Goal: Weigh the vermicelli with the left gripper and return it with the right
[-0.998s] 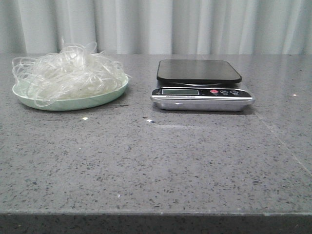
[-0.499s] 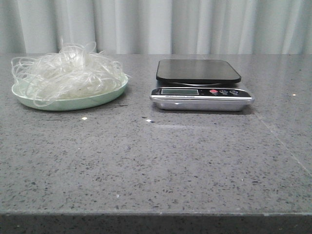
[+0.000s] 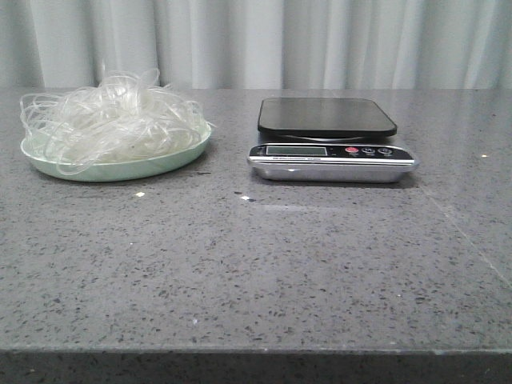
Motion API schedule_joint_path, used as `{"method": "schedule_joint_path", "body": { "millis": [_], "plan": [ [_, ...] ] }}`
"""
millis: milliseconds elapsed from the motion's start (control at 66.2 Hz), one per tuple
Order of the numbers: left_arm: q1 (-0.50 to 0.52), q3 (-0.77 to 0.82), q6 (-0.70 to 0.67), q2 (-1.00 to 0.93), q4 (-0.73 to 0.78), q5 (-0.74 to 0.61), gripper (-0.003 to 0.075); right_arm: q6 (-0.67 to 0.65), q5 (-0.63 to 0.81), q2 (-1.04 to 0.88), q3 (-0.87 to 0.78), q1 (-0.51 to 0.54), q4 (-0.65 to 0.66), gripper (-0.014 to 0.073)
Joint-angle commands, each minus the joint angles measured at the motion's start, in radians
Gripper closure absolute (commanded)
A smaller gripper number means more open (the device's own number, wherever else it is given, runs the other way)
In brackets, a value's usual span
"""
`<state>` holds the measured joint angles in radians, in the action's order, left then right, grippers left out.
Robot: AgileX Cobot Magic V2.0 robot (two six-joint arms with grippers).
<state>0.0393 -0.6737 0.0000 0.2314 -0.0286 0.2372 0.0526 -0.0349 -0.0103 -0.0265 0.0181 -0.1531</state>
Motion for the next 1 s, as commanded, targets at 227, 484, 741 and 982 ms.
{"method": "schedule_joint_path", "body": {
  "millis": [227,484,741,982],
  "plan": [
    [-0.009,-0.010,0.000,0.085,-0.112,0.042,0.0593,-0.001,0.074,-0.017,0.007,-0.002,0.001,0.0415],
    [-0.073,-0.010,0.000,0.085,-0.070,0.079,0.0473,-0.001,0.074,-0.017,0.007,-0.002,0.001,0.0415],
    [-0.089,-0.014,0.000,0.117,-0.051,0.113,0.0174,-0.001,0.074,-0.017,0.007,-0.002,0.001,0.0415],
    [-0.226,-0.184,0.077,0.379,-0.051,0.290,0.0160,-0.001,0.074,-0.017,0.007,-0.002,0.001,0.0415]
  ]
}}
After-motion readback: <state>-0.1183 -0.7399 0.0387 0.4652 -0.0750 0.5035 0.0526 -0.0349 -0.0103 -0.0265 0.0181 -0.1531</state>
